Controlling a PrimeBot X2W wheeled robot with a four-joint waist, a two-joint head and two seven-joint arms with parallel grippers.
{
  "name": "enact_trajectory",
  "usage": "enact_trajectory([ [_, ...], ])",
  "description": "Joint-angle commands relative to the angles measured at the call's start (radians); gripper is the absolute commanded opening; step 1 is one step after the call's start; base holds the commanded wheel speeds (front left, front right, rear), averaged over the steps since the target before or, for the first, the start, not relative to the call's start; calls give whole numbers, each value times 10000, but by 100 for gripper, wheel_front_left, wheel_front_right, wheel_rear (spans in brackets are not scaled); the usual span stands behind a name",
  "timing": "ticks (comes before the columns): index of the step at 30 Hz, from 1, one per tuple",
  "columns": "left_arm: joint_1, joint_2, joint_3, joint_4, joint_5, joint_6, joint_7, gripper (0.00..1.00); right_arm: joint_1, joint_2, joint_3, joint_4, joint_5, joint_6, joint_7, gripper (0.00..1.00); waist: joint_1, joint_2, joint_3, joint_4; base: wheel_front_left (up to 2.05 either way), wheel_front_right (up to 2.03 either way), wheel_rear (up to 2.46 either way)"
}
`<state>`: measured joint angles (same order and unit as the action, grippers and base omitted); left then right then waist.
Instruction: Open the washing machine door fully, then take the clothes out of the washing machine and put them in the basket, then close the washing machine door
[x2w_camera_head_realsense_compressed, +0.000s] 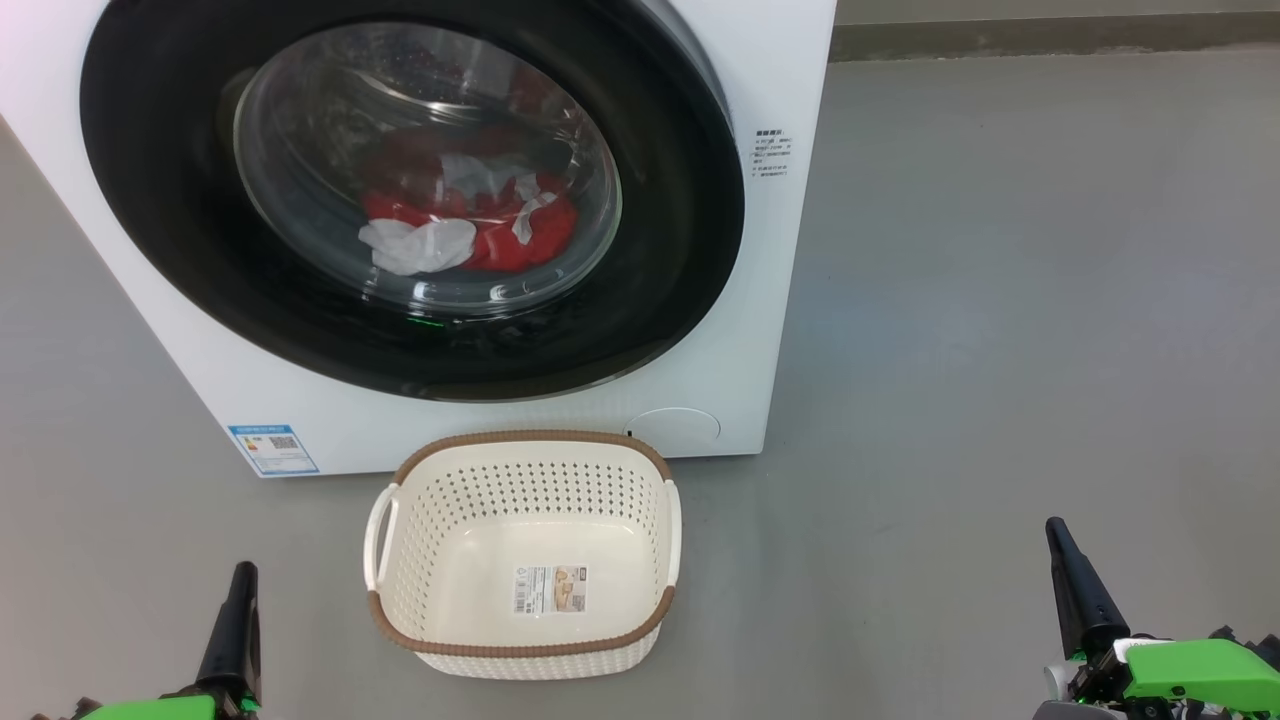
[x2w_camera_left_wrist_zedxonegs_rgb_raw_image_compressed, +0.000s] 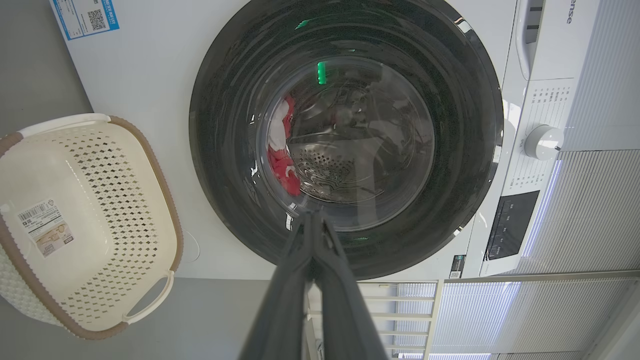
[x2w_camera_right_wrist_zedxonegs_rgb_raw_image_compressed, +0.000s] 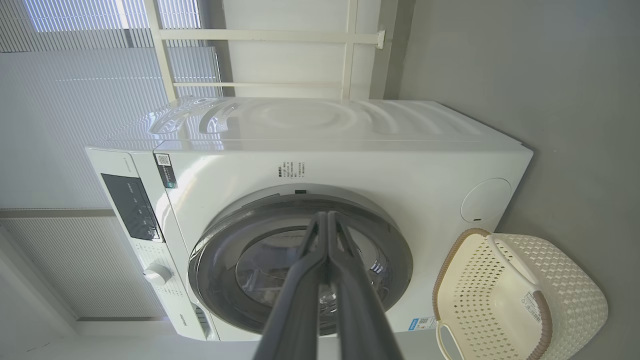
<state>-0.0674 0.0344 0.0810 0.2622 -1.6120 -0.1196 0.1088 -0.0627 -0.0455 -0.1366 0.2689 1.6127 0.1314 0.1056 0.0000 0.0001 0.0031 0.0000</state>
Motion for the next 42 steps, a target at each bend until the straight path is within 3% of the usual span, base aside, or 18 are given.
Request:
enact_trajectory([
  [1,-406,158,323,-174,29,-111,40,0,-452,-47,233,-242,-37,-7,73,0,0,-1,0,0,0,0,0],
  [42,-406,158,323,-174,29,-111,40,0,-452,-47,233,-242,-37,-7,73,0,0,-1,0,0,0,0,0],
])
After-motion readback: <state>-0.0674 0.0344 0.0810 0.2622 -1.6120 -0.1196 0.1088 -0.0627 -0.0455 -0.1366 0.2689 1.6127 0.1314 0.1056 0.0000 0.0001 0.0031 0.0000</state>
